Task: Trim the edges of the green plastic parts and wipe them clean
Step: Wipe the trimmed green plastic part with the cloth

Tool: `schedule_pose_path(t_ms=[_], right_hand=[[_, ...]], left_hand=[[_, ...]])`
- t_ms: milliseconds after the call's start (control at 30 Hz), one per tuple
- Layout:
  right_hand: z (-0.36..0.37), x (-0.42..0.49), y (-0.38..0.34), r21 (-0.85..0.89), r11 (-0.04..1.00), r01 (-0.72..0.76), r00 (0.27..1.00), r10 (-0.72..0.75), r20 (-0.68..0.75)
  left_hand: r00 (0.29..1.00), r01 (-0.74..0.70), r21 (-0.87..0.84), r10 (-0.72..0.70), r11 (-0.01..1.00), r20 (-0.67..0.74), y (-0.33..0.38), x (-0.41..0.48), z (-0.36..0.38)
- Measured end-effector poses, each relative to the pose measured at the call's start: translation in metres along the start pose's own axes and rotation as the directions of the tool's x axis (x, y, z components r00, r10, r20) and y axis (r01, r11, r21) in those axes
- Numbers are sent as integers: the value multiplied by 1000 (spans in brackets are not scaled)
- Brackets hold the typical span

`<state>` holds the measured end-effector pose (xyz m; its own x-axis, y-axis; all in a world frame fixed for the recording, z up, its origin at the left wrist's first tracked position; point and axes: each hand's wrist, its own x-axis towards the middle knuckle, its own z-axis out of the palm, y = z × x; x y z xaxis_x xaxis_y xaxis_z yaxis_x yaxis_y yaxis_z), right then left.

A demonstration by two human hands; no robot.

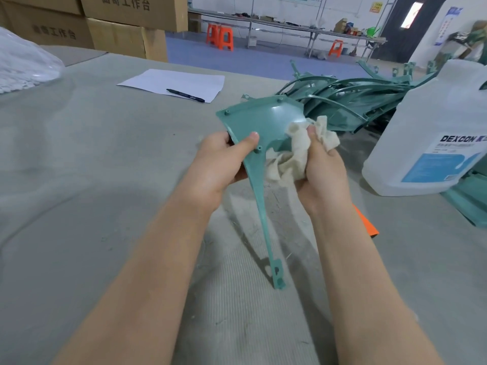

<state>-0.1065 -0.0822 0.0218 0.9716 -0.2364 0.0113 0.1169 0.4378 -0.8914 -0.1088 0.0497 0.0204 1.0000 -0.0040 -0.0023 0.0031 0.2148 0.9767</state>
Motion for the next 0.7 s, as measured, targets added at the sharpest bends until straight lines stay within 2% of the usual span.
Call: schedule_pose_path(t_ms=[133,267,367,467,567,700], right_hand=[[-3,-1,-2,32,993,115,992,-113,-51],[-7,0,-3,207,978,36,999,-33,-19],[-12,5,-3,224,974,-29,998,42,-52],[-14,5,-7,158,987,-30,996,42,-77],[-11,3,-5,38,996,-75,997,74,20],[-10,1,-2,-30,1000,9,994,-6,108]], left_hand=[[988,112,-111,-99,987,115,4,-4,2],[967,186,-167,-151,968,204,7,-9,5],[974,180,-140,-156,974,164,5,-8,7],[993,105,-95,-99,990,67,3,-4,0],[1000,26,7,-26,1000,1,1,-1,-2],[1000,0,77,1,997,-5,1,0,-4]])
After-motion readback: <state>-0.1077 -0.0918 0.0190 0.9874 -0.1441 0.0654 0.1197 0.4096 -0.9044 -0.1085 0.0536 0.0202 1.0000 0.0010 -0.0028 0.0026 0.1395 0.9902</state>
